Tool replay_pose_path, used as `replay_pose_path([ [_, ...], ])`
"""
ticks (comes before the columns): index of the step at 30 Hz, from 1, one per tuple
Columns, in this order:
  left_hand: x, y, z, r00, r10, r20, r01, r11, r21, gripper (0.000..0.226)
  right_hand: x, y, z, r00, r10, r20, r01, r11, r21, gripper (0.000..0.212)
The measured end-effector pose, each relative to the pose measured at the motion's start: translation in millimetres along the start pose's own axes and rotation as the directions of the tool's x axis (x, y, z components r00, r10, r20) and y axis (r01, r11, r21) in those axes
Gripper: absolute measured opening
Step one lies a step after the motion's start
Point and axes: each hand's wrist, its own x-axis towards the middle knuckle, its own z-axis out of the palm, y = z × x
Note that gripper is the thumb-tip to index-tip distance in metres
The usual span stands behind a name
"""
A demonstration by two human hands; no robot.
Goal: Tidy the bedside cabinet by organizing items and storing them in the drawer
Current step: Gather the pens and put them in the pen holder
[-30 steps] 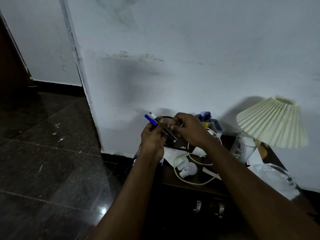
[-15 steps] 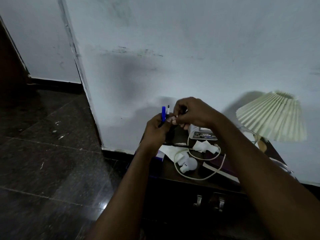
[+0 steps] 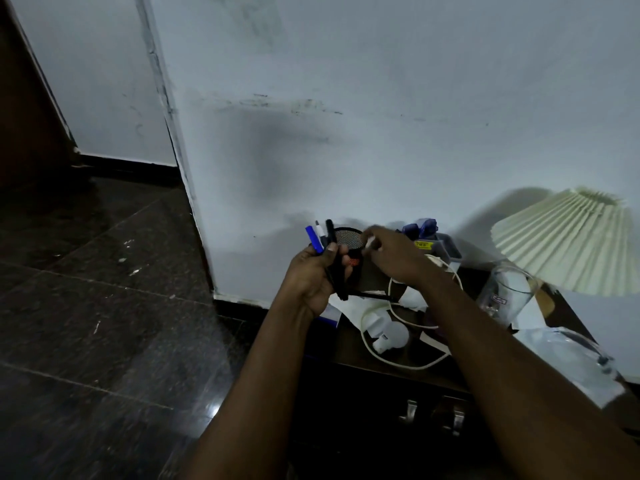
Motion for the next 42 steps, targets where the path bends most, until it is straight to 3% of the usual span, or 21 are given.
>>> replay_pose_path([
  [2,5,6,-4,0.998,0.019,-0.054,-0.023,0.996,-0.088,0.016,-6,10,12,0.986,0.064,0.152,0.008,0.902,-0.432,0.024],
  [3,7,9,-6,0.995,0.029,-0.091,-0.04,0.992,-0.118,0.016,-11,13,19,0.976,0.112,0.188,0.011,0.832,-0.554,0.025],
  [5,11,11,-9,0.985,0.047,-0.164,-0.071,0.987,-0.142,0.018,-21,19,32,0.971,0.156,0.182,-0.002,0.765,-0.644,0.027],
  [7,12,11,-11,0.976,0.059,-0.208,-0.092,0.984,-0.153,0.019,-26,25,39,0.981,0.132,0.144,-0.008,0.763,-0.646,0.025],
  [9,12,11,-13,0.976,0.066,-0.21,-0.103,0.98,-0.172,0.018,-27,28,37,0.991,0.103,0.08,-0.04,0.825,-0.564,0.023],
  [11,13,11,-13,0.977,0.083,-0.196,-0.121,0.974,-0.19,0.017,-26,29,28,0.995,0.102,0.003,-0.097,0.954,-0.284,0.02],
  [13,14,10,-14,0.977,0.098,-0.189,-0.137,0.97,-0.202,0.017,-27,29,16,0.991,0.099,-0.088,-0.096,0.995,0.042,0.018],
  [15,14,8,-13,0.979,0.096,-0.178,-0.132,0.971,-0.198,0.017,-32,24,9,0.983,0.105,-0.15,-0.057,0.953,0.298,0.017],
  [17,12,4,-9,0.985,0.085,-0.15,-0.11,0.981,-0.162,0.017,-37,13,12,0.988,0.103,-0.117,-0.02,0.829,0.559,0.017],
  [19,10,-2,0,0.992,0.068,-0.109,-0.081,0.99,-0.118,0.017,-41,0,21,0.99,0.108,-0.093,-0.017,0.737,0.675,0.017],
  [21,8,-9,9,0.993,0.061,-0.096,-0.067,0.996,-0.056,0.02,-43,-7,33,0.986,0.078,-0.15,0.021,0.824,0.566,0.017],
  [23,9,-16,12,0.991,0.059,-0.119,-0.064,0.997,-0.043,0.022,-45,-10,44,0.973,-0.036,-0.226,0.108,0.943,0.315,0.019],
  [25,11,-18,10,0.988,0.059,-0.143,-0.067,0.996,-0.051,0.022,-45,-14,47,0.959,-0.111,-0.262,0.164,0.968,0.188,0.018],
  [28,11,-20,4,0.982,0.112,-0.152,-0.104,0.993,0.056,0.02,-41,-15,43,0.969,-0.158,-0.191,0.195,0.961,0.195,0.016],
  [31,12,-8,6,0.969,0.205,-0.138,-0.166,0.954,0.251,0.011,-30,-10,25,0.997,-0.03,-0.07,0.052,0.942,0.333,0.014],
  [34,28,28,16,0.948,0.313,-0.053,-0.259,0.859,0.442,0.011,-4,-12,-6,0.97,0.06,-0.237,0.061,0.88,0.471,0.022],
  [37,50,58,34,0.926,0.345,0.15,-0.368,0.748,0.553,0.014,26,-26,-37,0.96,-0.078,-0.269,0.232,0.76,0.607,0.056],
  [39,63,61,44,0.918,0.312,0.244,-0.395,0.678,0.62,0.014,45,-38,-47,0.953,-0.187,-0.239,0.288,0.801,0.525,0.06],
  [42,84,53,47,0.919,0.315,0.237,-0.384,0.582,0.716,0.011,68,-42,-50,0.952,-0.243,-0.186,0.285,0.926,0.247,0.038],
])
